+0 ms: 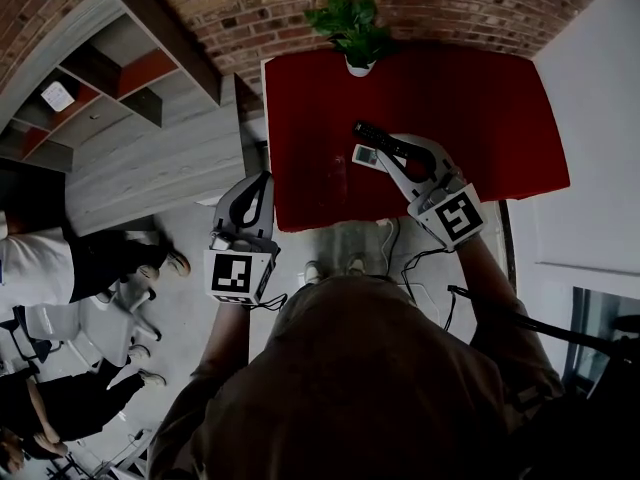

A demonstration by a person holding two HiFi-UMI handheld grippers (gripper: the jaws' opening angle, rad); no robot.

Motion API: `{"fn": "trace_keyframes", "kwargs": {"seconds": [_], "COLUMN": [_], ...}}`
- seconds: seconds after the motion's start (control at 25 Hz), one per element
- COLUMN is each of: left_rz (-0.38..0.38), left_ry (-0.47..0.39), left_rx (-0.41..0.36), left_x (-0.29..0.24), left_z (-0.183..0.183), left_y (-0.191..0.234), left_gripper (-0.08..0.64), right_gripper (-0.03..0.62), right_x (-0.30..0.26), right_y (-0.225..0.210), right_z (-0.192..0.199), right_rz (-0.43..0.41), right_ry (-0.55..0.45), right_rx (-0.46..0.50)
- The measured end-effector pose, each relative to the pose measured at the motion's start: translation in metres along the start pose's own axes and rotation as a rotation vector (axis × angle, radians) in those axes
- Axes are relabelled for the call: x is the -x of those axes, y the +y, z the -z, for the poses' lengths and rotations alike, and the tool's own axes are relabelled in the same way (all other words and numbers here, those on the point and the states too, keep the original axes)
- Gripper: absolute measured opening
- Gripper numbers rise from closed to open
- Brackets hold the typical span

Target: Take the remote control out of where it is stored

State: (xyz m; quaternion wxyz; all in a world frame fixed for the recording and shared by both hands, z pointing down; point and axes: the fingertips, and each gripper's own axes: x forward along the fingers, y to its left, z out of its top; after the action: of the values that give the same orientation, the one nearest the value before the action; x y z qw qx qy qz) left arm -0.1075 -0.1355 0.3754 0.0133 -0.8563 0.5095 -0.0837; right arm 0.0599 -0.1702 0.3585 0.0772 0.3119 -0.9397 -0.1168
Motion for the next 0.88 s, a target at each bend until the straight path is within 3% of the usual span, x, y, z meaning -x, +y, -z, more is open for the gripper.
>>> {"fn": "trace_keyframes", "kwargs": {"seconds": [0.4,0.88], "left_rz": [0.015,0.011], "left_ry": [-0.024,-0.032], "left_rx": [-0.005,-0.027], "left_x": [0.019,0.045], "left_z": [-0.008,-0.011], "left_y": [0.000,-0.007], "left_gripper": [0.009,0.009], "right_gripper": [0.014,0.014], "right_x": [0.024,0.047], "right_y": [0.027,0.056], "right_z": [-0.038,-0.052], "right_rz": [0.087,0.103], "right_ry": [-0.067,-0.087], "right_rx": [-0.030,-0.071]}}
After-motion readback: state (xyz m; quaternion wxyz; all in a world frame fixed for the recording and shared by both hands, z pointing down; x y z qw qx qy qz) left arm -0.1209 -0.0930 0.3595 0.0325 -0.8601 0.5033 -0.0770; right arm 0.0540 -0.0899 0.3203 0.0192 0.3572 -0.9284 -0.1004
